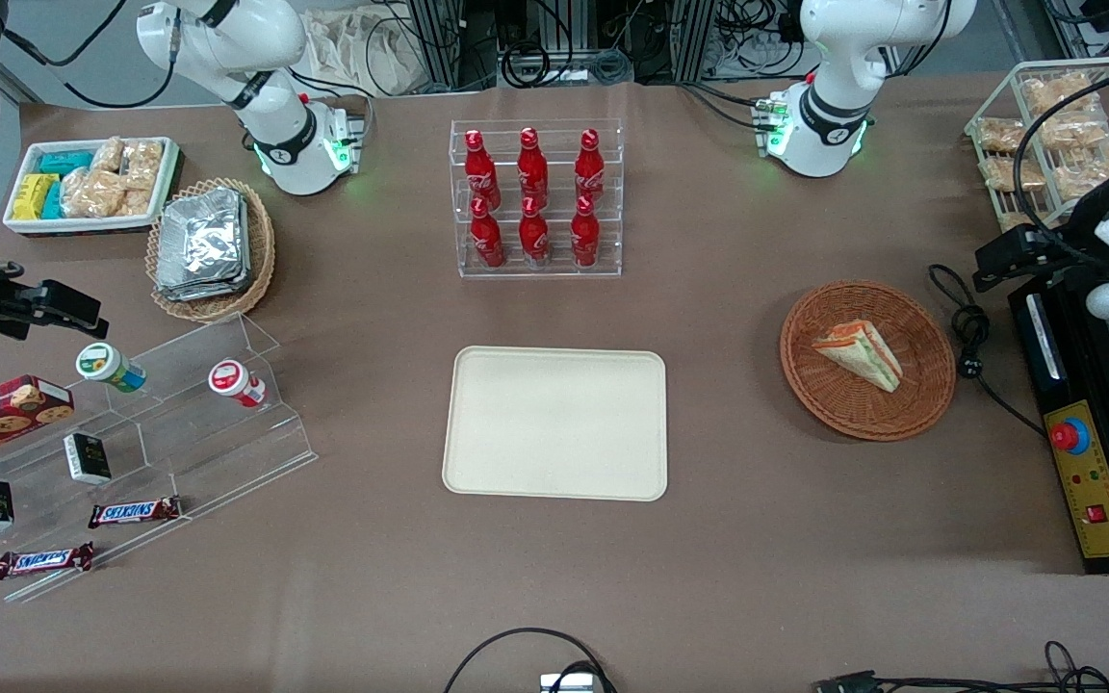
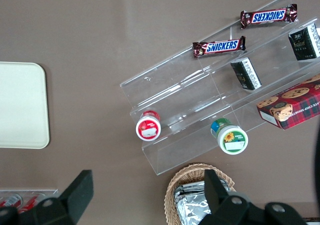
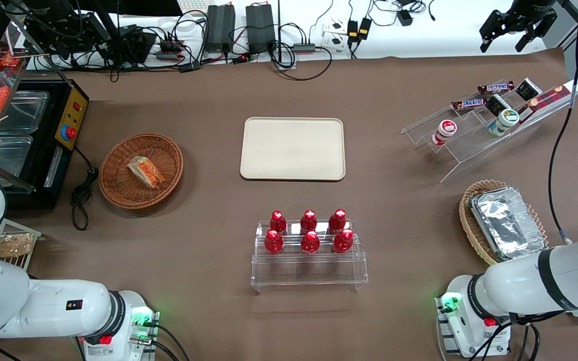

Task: Place sandwich from basket to tray

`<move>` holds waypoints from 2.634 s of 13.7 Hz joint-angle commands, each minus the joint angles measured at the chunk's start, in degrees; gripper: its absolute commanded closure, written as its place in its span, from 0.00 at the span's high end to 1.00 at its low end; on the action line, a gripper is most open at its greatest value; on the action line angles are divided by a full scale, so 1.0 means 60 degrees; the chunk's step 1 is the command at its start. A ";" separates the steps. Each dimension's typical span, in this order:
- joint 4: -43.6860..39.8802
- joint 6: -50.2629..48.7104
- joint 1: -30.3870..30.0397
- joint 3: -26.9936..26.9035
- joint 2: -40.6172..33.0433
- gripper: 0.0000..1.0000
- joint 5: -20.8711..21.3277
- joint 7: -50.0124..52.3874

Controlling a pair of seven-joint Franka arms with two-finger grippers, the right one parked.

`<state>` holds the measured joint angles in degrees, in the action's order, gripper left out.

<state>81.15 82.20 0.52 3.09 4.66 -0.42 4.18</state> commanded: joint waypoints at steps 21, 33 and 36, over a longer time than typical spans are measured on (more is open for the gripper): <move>0.7800 0.6555 -0.0043 0.0012 -0.1582 1.00 0.0260 0.5700; 1.0543 1.0131 -0.0058 -0.0002 -0.1217 1.00 0.0803 0.7433; 1.0922 1.0950 -0.0335 0.0012 -0.1012 1.00 0.0803 0.7478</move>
<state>144.35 143.82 0.15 2.91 -1.73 3.35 47.77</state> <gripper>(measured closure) 0.000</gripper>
